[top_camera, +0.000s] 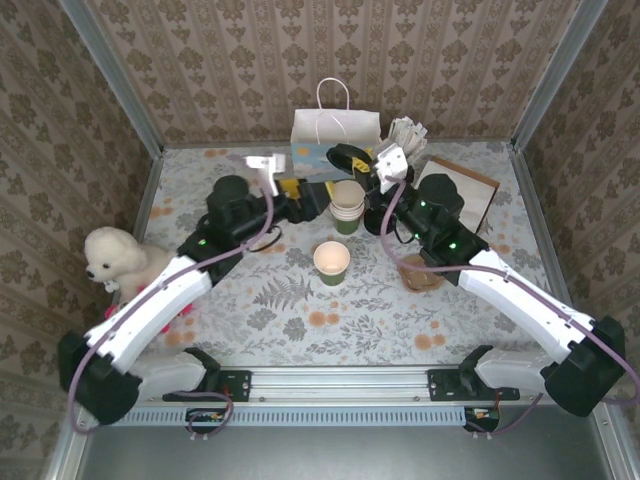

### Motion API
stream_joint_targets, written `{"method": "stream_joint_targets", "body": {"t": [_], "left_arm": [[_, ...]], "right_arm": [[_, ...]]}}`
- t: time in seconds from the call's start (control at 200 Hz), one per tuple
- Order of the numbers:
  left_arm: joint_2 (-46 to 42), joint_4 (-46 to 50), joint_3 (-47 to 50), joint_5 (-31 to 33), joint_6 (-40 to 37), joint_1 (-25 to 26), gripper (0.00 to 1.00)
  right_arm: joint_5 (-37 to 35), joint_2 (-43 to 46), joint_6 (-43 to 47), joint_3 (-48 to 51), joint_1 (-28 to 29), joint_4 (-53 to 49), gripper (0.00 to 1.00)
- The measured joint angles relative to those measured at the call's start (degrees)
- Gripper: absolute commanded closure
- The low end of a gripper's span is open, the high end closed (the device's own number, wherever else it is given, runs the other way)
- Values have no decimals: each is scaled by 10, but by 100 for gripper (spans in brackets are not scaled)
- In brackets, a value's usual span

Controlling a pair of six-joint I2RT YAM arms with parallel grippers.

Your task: Pack the takeout coffee

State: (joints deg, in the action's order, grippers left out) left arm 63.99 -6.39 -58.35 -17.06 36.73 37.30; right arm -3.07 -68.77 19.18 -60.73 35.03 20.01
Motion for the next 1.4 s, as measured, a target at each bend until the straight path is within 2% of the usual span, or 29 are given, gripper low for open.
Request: {"method": "stream_joint_targets", "body": {"t": [0.155, 0.33, 0.435, 0.565, 0.73, 0.98, 1.24, 1.4], "left_arm": [[-89, 94, -5, 23, -52, -39, 0], [-87, 239, -81, 6, -104, -81, 0], [-66, 323, -153, -30, -134, -93, 0], [-37, 397, -229, -72, -155, -101, 2], [-2, 462, -281, -118, -171, -104, 7], [37, 519, -314, -158, -178, -104, 12], [52, 527, -315, -210, -172, -104, 33], [54, 527, -315, -232, -170, -104, 49]], "right_arm": [[73, 7, 278, -7, 3, 29, 100], [173, -6, 615, -7, 12, 66, 100], [224, -10, 762, -9, 16, 52, 100], [271, -10, 891, -27, 20, 9, 100], [309, -10, 963, -44, 26, -27, 100], [344, -10, 994, -46, 35, -44, 100], [350, -10, 996, -49, 42, -68, 100], [348, -10, 996, -52, 47, -81, 100]]}}
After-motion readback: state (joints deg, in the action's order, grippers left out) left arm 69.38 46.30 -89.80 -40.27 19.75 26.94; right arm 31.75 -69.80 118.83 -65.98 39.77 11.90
